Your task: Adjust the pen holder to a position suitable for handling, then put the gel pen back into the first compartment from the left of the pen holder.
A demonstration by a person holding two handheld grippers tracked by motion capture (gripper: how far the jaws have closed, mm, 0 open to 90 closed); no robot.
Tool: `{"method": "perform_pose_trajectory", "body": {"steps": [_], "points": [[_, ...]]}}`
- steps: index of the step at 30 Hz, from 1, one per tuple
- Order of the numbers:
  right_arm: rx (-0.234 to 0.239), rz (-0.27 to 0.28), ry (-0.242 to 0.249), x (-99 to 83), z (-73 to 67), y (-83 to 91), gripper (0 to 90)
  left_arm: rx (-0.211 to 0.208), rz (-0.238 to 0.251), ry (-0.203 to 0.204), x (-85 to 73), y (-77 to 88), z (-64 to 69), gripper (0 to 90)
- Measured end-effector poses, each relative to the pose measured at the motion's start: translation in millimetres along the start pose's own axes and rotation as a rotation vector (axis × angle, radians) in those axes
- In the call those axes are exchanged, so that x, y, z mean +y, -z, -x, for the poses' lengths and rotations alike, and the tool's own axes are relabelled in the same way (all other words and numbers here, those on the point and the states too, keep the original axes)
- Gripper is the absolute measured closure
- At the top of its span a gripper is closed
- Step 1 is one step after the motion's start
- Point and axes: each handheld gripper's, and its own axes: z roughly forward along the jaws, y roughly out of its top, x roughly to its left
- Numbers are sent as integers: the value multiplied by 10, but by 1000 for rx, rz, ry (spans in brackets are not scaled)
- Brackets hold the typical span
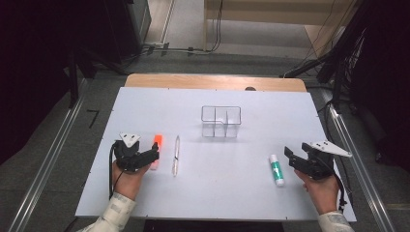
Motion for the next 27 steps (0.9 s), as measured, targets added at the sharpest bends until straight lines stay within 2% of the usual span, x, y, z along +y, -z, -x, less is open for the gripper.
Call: {"method": "perform_pose_trajectory", "body": {"steps": [3,9,20,24,27], "points": [[2,-21,3,-27,32,2,273,-1,9,1,-13,42,-16,154],[-13,-23,-2,-47,79,23,272,1,-21,3,-43,-11,-36,154],[-21,-24,-13,-60,113,53,265,-4,-24,-7,-41,-35,17,145],[-26,-25,-20,-61,119,44,264,-10,-41,-9,-39,-82,36,145],[-27,-29,-15,-62,118,36,262,-15,-37,-12,-30,-98,84,145]]}}
